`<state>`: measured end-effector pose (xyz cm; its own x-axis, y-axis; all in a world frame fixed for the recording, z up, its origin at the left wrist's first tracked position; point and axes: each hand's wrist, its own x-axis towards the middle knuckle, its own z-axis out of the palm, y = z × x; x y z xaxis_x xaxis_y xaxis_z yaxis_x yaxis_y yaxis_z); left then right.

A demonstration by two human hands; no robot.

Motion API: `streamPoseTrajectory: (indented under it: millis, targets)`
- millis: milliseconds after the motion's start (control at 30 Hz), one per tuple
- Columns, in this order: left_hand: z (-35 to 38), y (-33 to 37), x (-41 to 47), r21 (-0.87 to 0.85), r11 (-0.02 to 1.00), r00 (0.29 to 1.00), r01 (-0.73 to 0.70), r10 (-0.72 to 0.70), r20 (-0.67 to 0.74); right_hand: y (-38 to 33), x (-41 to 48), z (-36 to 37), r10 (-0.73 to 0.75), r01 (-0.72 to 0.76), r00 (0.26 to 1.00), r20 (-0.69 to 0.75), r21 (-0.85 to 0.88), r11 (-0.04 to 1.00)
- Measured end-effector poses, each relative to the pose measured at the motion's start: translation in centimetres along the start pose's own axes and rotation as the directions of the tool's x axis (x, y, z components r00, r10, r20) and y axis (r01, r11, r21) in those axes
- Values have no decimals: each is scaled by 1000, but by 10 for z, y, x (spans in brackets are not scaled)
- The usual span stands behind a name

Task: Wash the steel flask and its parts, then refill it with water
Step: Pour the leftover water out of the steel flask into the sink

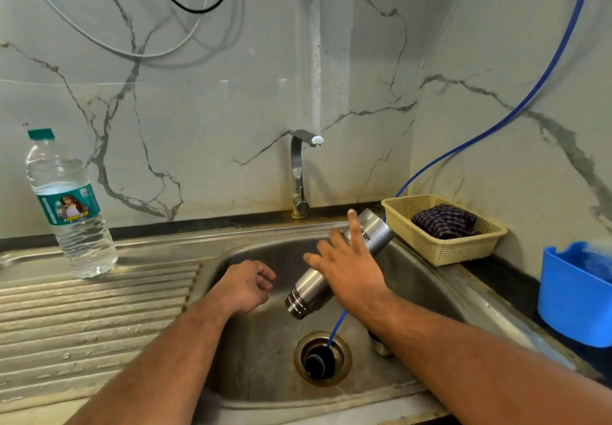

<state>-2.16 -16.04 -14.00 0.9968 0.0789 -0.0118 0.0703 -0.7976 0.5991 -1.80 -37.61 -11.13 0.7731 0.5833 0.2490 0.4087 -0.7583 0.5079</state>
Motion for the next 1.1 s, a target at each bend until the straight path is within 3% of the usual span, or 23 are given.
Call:
streamPoseTrajectory:
  millis: [133, 333, 533, 633, 733, 900, 1100]
  targets:
    - [-1, 0, -1, 29, 1000, 1000, -11, 11, -3, 3, -1, -3, 19, -18, 1000, -18, 59, 998]
    - [-6, 2, -5, 130, 990, 995, -51, 61, -73, 14, 1, -3, 136, -111, 989, -63, 303, 947]
    - [1, 13, -6, -18, 982, 980, -188, 189, 56, 17, 3, -8, 251, -164, 965, -83, 556, 815]
    - [5, 28, -16, -132, 962, 953, -238, 257, 157, 17, 2, -6, 314, -128, 946, -77, 802, 583]
    - [8, 41, -24, -227, 942, 938, -249, 292, 185, 19, 3, -3, 317, -123, 946, 63, 977, 174]
    - [9, 49, -25, -344, 917, 933, -201, 286, 220, 24, 4, 0, 301, -125, 920, 252, 915, -384]
    - [-3, 38, -24, -376, 909, 975, -178, 214, 55, 43, 9, 3, 395, -68, 832, 389, 778, -625]
